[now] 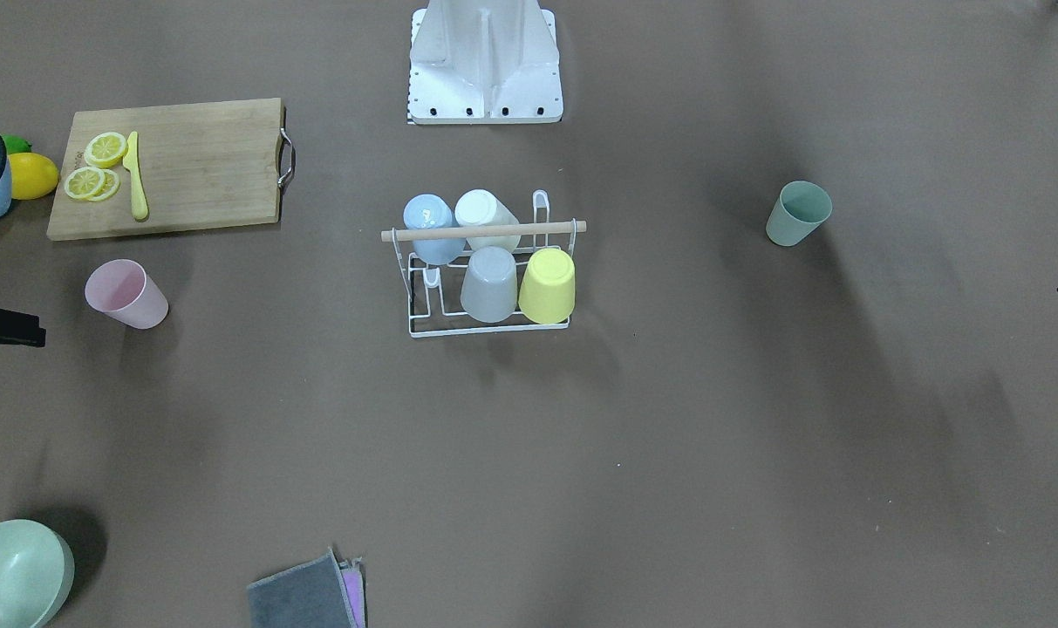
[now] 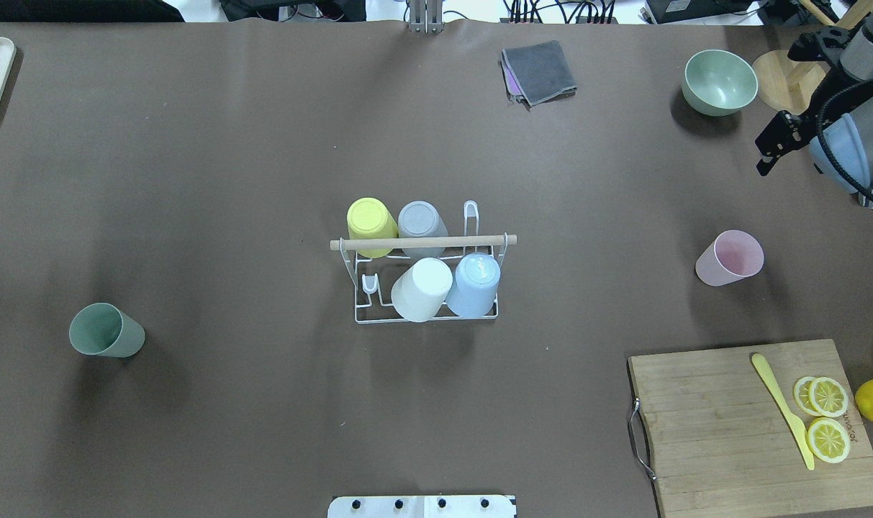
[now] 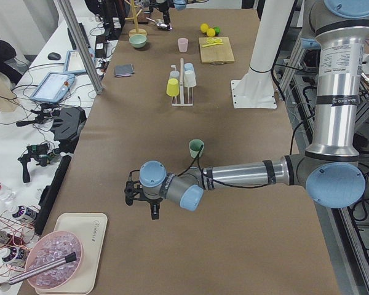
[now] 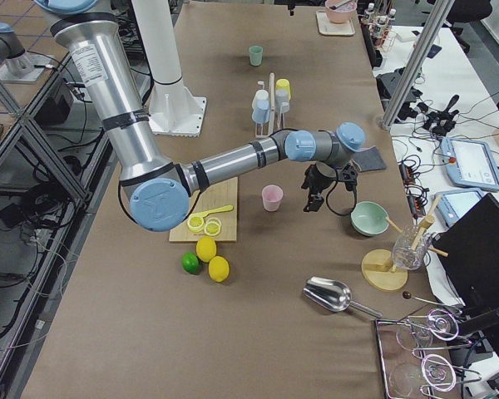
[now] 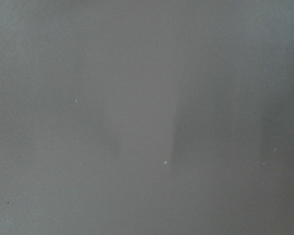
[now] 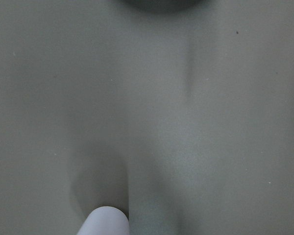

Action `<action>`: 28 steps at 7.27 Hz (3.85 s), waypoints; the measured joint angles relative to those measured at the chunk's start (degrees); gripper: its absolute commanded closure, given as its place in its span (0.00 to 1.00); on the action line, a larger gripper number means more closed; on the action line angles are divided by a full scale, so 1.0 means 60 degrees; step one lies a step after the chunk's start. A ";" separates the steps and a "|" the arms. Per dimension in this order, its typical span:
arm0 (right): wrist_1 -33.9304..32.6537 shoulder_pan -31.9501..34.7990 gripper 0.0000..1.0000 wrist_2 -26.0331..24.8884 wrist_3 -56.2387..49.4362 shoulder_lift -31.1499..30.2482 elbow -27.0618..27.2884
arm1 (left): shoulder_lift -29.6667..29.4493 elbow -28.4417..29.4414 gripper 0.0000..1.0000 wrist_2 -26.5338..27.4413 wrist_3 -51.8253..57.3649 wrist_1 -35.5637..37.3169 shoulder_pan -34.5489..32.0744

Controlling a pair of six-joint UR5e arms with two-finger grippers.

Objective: Place cup on cup holder

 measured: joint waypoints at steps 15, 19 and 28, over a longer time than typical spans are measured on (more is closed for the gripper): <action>-0.3016 -0.1506 0.04 0.1442 -0.2336 0.2023 -0.3908 | -0.5939 0.2739 0.03 0.1477 0.3373 1.0919 0.0452; -0.4184 -0.1647 0.05 0.1458 -0.3194 0.2093 -0.3922 | -0.6136 0.2829 0.03 0.1220 0.3368 1.1169 0.1549; -0.4457 -0.2092 0.42 0.1457 -0.3376 0.2105 -0.4436 | -0.6934 0.2956 0.03 -0.0635 0.5534 1.4232 0.2960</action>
